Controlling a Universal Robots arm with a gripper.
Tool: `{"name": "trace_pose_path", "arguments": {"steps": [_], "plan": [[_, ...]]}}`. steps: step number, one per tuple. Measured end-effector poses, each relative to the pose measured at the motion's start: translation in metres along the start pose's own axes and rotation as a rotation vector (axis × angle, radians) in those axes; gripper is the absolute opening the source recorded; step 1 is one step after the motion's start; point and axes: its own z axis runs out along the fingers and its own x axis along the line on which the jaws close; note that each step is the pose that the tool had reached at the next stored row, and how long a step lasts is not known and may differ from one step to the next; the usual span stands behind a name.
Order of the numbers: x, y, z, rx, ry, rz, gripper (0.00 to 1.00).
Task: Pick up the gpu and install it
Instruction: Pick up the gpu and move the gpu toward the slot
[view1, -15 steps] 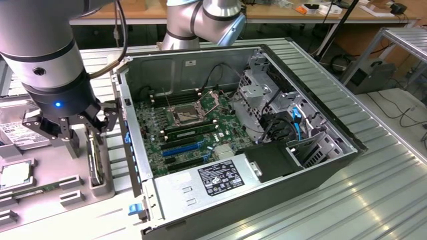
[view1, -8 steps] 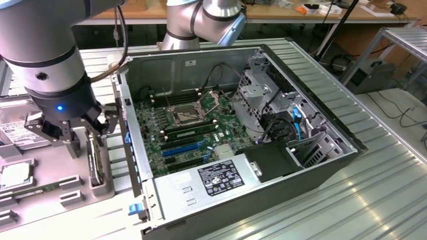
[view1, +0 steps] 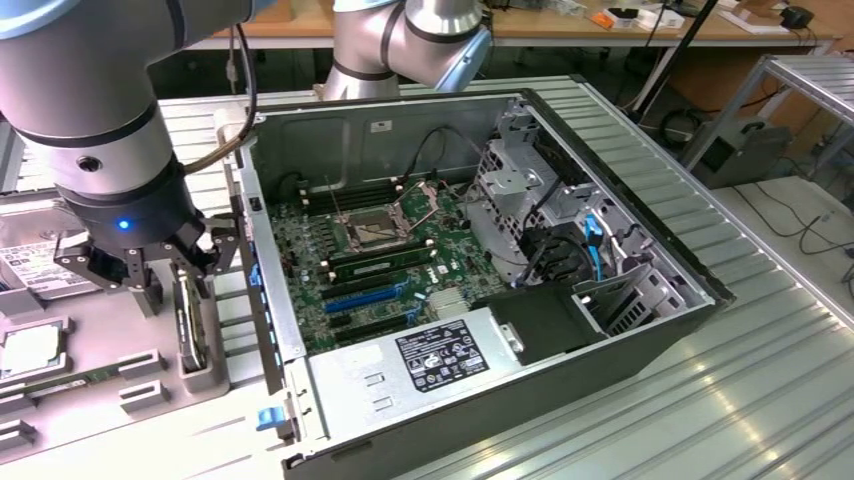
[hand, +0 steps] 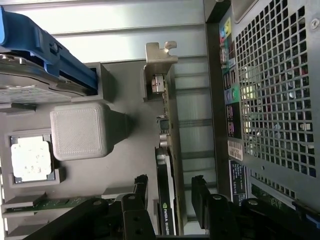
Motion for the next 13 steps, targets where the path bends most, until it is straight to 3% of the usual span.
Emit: {"name": "trace_pose_path", "arguments": {"steps": [13], "plan": [[0.0, -0.0007, 0.0139, 0.0, 0.0, 0.0, 0.48]]}}
